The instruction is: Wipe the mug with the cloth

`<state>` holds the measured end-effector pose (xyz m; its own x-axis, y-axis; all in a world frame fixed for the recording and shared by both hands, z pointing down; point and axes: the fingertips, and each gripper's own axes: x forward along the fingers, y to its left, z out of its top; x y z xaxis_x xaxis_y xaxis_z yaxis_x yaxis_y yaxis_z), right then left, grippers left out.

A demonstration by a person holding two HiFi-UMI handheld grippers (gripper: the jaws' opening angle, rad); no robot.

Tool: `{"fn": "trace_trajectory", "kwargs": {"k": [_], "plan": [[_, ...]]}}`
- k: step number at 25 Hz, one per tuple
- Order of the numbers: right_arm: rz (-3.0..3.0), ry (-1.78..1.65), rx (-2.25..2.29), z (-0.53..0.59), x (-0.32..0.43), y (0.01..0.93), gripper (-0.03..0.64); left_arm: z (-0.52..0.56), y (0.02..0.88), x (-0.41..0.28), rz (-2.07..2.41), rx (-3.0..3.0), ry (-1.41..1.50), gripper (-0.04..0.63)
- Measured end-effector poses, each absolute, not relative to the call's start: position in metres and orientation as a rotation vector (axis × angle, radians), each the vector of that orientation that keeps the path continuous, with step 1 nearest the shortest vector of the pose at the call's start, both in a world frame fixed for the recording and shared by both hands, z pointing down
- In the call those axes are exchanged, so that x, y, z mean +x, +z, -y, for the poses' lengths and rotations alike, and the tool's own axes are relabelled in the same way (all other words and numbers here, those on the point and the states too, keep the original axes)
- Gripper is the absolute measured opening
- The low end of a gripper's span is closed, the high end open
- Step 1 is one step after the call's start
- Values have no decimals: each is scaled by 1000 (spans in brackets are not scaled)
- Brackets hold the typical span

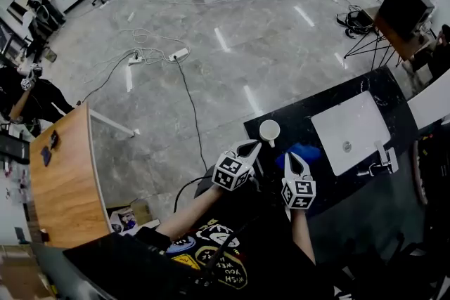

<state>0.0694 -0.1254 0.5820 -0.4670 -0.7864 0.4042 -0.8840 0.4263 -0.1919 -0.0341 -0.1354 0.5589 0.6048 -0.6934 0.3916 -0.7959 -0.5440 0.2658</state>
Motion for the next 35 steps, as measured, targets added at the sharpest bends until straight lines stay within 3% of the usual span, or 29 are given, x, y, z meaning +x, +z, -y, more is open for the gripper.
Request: {"fn": "trace_trajectory", "kwargs": {"k": [27, 29, 32, 35], "plan": [[2360, 604, 1554, 114, 115, 609, 18, 127, 580, -34, 1177, 2391, 361, 3], [2311, 582, 1573, 114, 123, 615, 77, 127, 580, -37, 1181, 2389, 356, 3], [2226, 536, 1577, 118, 141, 630, 278, 126, 581, -41, 1189, 2379, 350, 3], [2174, 565, 1564, 126, 156, 650, 408, 126, 583, -42, 1194, 2367, 348, 3]]}}
